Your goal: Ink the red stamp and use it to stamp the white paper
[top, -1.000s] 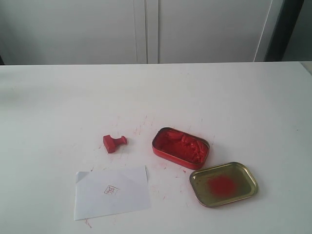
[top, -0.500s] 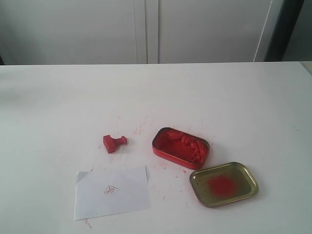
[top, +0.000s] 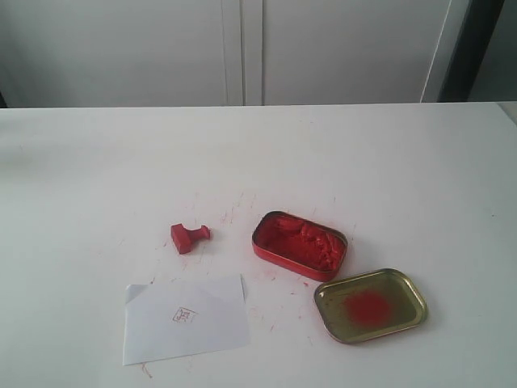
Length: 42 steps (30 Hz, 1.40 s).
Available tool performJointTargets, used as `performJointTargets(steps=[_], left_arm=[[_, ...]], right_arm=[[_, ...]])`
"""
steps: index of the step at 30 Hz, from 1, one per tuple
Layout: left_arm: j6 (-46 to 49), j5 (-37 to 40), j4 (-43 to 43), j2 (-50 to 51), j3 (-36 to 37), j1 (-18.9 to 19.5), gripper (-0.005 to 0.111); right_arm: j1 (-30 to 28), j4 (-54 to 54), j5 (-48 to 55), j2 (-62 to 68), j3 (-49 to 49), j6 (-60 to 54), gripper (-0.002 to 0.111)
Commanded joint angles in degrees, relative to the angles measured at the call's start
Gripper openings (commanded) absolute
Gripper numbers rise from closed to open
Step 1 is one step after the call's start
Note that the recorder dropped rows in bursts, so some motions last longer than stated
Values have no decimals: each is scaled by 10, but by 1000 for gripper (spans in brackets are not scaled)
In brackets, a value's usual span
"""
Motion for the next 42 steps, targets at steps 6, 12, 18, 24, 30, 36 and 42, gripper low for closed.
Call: performJointTargets(steps=[6, 12, 18, 24, 30, 36, 42], left_arm=[[-1, 4, 0, -2, 5, 2, 0], [-1, 4, 0, -2, 5, 2, 0], [-1, 4, 0, -2, 5, 2, 0], [-1, 4, 0, -2, 5, 2, 0], [-1, 4, 0, -2, 5, 2, 0], [-1, 4, 0, -2, 5, 2, 0], [-1, 4, 0, -2, 5, 2, 0]], right_arm=[[-6, 0, -8, -13, 4, -2, 0], [-6, 0, -8, -87, 32, -2, 0], [-6, 0, -69, -113, 74, -2, 0], [-6, 0, -102, -113, 121, -2, 0], [3, 0, -105, -113, 161, -2, 0], [6, 0, -165, -113, 201, -2, 0], [6, 0, -168, -113, 244, -2, 0]])
